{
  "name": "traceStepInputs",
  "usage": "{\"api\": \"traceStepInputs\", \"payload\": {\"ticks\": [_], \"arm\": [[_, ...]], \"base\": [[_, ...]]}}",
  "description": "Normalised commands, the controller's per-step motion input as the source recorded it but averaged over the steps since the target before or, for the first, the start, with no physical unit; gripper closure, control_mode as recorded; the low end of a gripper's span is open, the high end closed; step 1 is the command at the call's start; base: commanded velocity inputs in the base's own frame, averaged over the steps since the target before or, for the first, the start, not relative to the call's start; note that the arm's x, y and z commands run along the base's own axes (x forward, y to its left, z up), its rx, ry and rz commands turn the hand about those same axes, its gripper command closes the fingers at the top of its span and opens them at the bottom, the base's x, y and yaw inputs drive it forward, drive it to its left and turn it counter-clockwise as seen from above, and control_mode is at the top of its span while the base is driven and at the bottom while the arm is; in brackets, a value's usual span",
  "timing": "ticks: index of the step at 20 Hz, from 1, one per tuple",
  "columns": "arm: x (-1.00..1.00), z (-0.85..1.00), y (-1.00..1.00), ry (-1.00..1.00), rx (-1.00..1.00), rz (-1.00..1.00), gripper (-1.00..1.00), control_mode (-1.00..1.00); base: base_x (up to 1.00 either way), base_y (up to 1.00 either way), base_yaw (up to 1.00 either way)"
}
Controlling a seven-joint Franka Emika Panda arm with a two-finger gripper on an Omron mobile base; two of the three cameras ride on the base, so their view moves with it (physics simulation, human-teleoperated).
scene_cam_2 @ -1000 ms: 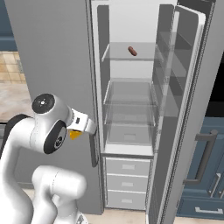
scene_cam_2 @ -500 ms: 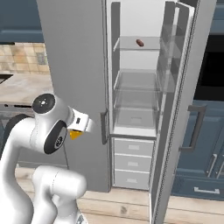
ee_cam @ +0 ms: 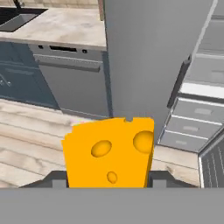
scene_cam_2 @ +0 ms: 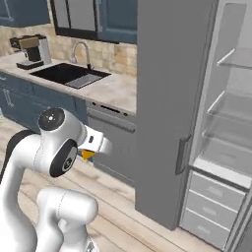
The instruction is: Retrieve the sausage and cheese from the fridge and place them on the cutting board on the counter.
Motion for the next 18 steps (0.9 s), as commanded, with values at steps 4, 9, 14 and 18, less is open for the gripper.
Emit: {"api": "traceStepInputs", "payload": {"ticks": [4,9,14,18], "arm": [[0.0,0.0,0.0,0.0,0.0,0.0,1.0,1.0],[0.0,0.0,0.0,0.0,0.0,0.0,1.0,1.0],[0.0,0.0,0.0,0.0,0.0,0.0,1.0,1.0],[0.0,0.0,0.0,0.0,0.0,0.0,1.0,1.0]], "base": [[-0.12,0.0,1.0],[-0.1,0.0,1.0],[-0.06,0.01,0.96],[-0.05,0.0,0.98]]}}
